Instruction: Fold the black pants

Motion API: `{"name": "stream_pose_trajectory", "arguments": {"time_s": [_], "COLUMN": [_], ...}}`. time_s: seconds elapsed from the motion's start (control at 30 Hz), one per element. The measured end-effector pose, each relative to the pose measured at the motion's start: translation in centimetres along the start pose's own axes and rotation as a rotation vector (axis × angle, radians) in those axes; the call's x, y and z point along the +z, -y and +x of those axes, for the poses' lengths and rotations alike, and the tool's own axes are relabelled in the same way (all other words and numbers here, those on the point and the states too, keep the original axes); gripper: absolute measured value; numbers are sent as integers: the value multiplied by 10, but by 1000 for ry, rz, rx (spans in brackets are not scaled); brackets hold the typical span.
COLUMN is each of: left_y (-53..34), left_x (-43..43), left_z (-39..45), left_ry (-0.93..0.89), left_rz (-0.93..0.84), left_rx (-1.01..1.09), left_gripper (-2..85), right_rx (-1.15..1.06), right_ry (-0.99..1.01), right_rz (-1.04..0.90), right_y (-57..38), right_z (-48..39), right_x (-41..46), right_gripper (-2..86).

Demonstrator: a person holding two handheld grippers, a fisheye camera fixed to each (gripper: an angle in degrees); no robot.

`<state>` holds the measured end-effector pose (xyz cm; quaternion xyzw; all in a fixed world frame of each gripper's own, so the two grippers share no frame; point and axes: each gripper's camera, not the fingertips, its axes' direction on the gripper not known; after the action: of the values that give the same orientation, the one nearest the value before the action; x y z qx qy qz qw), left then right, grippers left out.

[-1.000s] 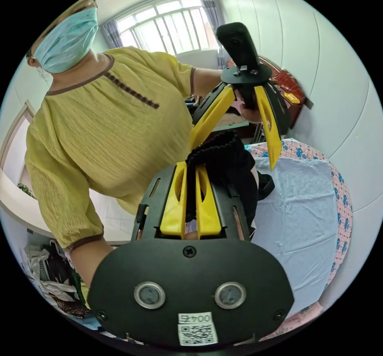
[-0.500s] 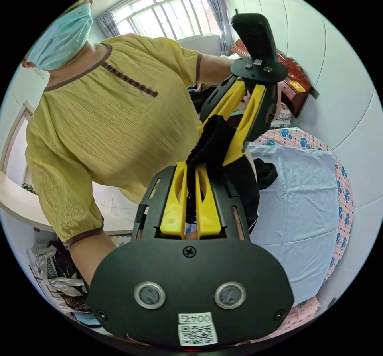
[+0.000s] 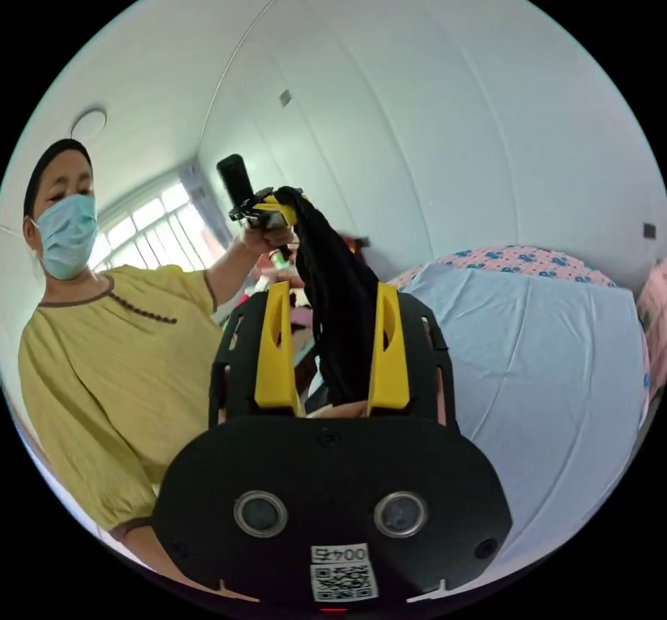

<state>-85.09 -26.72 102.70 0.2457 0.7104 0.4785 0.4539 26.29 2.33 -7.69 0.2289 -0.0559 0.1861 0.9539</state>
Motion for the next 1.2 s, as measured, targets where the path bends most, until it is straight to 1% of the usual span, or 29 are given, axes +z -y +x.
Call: {"name": "stream_pose_trajectory", "arguments": {"time_s": [0.03,0.1,0.13,0.17,0.2,0.3,0.4,0.47,0.5,0.53,0.57,0.6,0.73,0.83,0.97,1.03,1.1,1.2], "left_y": [3,14,17,21,24,30,31,29,25,23,18,13,-8,-28,-35,-29,-19,-7], "left_x": [-6,-31,-36,-47,-56,-74,-84,-88,-91,-93,-96,-100,-120,-147,-201,-232,-277,-331], "left_z": [-5,-22,-26,-33,-38,-51,-63,-71,-77,-80,-86,-91,-112,-135,-159,-163,-167,-176], "left_ry": [9,34,40,54,66,81,89,98,94,92,91,100,158,195,203,245,301,354], "left_rz": [9,55,63,77,90,98,91,81,82,83,82,79,77,102,187,232,297,355], "left_rx": [-12,-21,-20,-17,-13,-13,-29,-57,-77,-88,-110,-128,-184,-249,-303,-289,-273,-265], "left_gripper": [14,15,15,15,14,14,14,14,14,14,14,15,16,16,16,16,16,15], "right_rx": [17,98,125,180,233,301,279,237,192,168,119,89,116,113,87,22,-122,-263], "right_ry": [-9,-89,-105,-121,-97,-15,37,84,116,125,119,83,-5,-61,-166,-235,-340,-436], "right_rz": [40,183,215,268,308,342,330,339,349,348,333,311,345,393,365,342,303,214], "right_y": [-11,-57,-69,-92,-113,-142,-140,-132,-126,-124,-120,-118,-113,-91,-15,24,72,123], "right_z": [0,-2,-2,1,4,7,0,-11,-22,-29,-43,-57,-81,-102,-150,-185,-243,-306], "right_x": [-5,-17,-18,-17,-13,9,30,37,41,43,48,51,44,25,-1,-9,-10,-4], "right_gripper": [186,207,210,217,223,228,226,205,168,150,101,72,56,53,51,50,49,48]}}
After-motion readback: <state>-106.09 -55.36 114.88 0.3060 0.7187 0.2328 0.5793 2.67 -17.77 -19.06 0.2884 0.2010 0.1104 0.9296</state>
